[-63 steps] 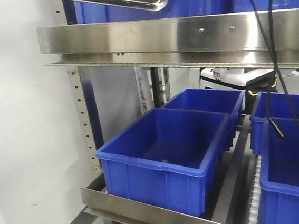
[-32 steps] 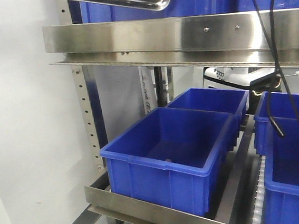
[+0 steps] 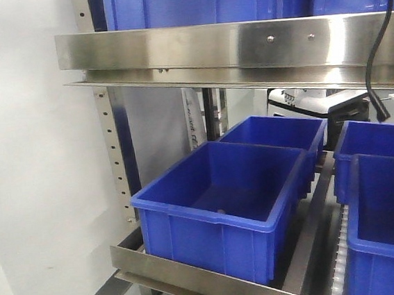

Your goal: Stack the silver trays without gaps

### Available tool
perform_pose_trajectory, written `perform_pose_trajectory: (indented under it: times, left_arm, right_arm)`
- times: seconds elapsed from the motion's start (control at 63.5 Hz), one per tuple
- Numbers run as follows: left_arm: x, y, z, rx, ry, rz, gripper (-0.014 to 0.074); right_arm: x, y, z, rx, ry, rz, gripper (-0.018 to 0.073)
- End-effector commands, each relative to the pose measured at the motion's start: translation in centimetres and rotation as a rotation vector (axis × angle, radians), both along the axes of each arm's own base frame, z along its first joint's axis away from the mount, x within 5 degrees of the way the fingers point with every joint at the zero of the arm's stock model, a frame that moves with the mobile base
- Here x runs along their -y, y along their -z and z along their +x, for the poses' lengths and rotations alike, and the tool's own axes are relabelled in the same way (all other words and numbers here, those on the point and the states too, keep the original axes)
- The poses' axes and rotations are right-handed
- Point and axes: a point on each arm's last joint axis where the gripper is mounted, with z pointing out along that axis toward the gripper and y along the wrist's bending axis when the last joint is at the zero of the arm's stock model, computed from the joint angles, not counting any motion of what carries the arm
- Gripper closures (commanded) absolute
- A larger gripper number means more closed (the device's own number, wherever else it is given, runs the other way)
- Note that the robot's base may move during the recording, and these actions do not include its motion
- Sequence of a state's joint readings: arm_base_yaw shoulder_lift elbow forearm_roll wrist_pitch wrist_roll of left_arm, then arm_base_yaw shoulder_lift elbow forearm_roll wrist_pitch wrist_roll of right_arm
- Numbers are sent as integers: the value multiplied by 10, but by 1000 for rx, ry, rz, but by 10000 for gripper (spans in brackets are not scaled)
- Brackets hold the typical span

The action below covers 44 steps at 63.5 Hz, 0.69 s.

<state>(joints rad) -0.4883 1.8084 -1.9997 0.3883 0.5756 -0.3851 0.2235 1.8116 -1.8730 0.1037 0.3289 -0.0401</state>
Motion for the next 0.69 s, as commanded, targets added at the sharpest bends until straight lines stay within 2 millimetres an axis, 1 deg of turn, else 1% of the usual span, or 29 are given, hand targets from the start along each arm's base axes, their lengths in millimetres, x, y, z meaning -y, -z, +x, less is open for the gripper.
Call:
perform_pose_trajectory:
  times: [0.0,0.173,0.473,0.677]
  left_arm:
    - [5,-19,-11,73,47,-84,601]
    - [12,-25,-13,125,87,-125,601]
    - [14,-28,-15,157,104,-136,601]
    - [15,-35,-15,242,122,-125,601]
  right_arm:
    - [4,-21,-11,77,6,0,638]
    - [8,-28,-19,73,15,-70,638]
    - [8,-33,-20,110,18,-67,638]
    - [8,-44,-20,236,26,-37,638]
